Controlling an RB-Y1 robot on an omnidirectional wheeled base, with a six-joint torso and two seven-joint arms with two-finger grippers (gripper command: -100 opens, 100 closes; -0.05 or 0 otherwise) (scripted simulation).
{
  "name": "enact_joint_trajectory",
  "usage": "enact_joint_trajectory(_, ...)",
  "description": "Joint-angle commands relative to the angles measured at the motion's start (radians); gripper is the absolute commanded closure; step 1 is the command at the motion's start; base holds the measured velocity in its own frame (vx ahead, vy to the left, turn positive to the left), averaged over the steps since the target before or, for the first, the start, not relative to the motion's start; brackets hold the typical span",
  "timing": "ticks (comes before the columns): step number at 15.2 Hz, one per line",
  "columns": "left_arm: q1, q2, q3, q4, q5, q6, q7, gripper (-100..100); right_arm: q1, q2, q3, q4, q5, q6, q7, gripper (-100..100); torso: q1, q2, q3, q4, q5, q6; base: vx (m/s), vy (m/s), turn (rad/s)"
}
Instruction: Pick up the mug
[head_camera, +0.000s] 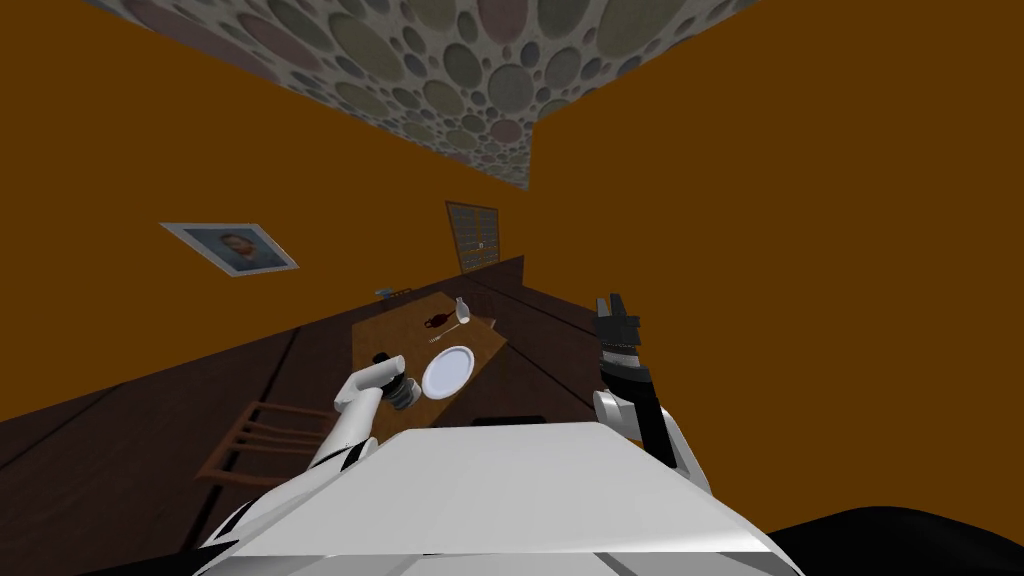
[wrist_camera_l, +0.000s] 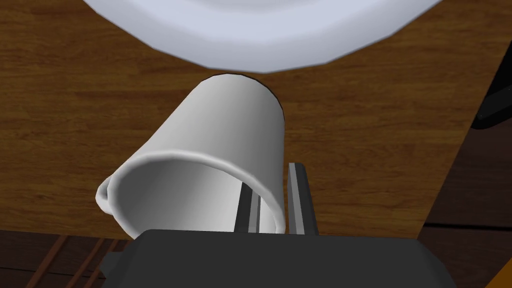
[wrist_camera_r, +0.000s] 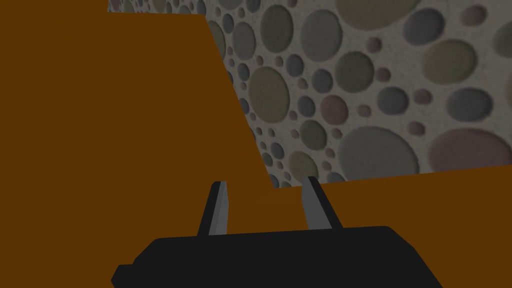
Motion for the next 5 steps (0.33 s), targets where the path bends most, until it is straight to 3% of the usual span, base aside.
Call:
enact_joint_trajectory(1, -0.002, 0.006, 0.005, -0.026, 0.001, 0.03, 0.0, 100, 0.0, 0.0, 0.0, 0.0, 0.0, 0.0, 0.0, 0, 0.0, 0.0, 0.0, 0.0, 0.0, 0.0, -0.015, -0.011, -0.029)
enact_joint_trajectory(4, -0.006, 0.013, 0.011, -0.05, 0.003, 0.064, 0.001, 100, 0.0, 0.0, 0.0, 0.0, 0.0, 0.0, 0.0, 0, -0.002, 0.002, 0.001, 0.001, -0.001, 0.0, -0.027, -0.016, -0.033)
enact_joint_trajectory(5, -0.006, 0.01, 0.008, -0.037, 0.002, 0.047, 0.001, 100, 0.0, 0.0, 0.0, 0.0, 0.0, 0.0, 0.0, 0, -0.002, 0.002, 0.002, 0.001, -0.001, 0.0, -0.017, -0.008, -0.007)
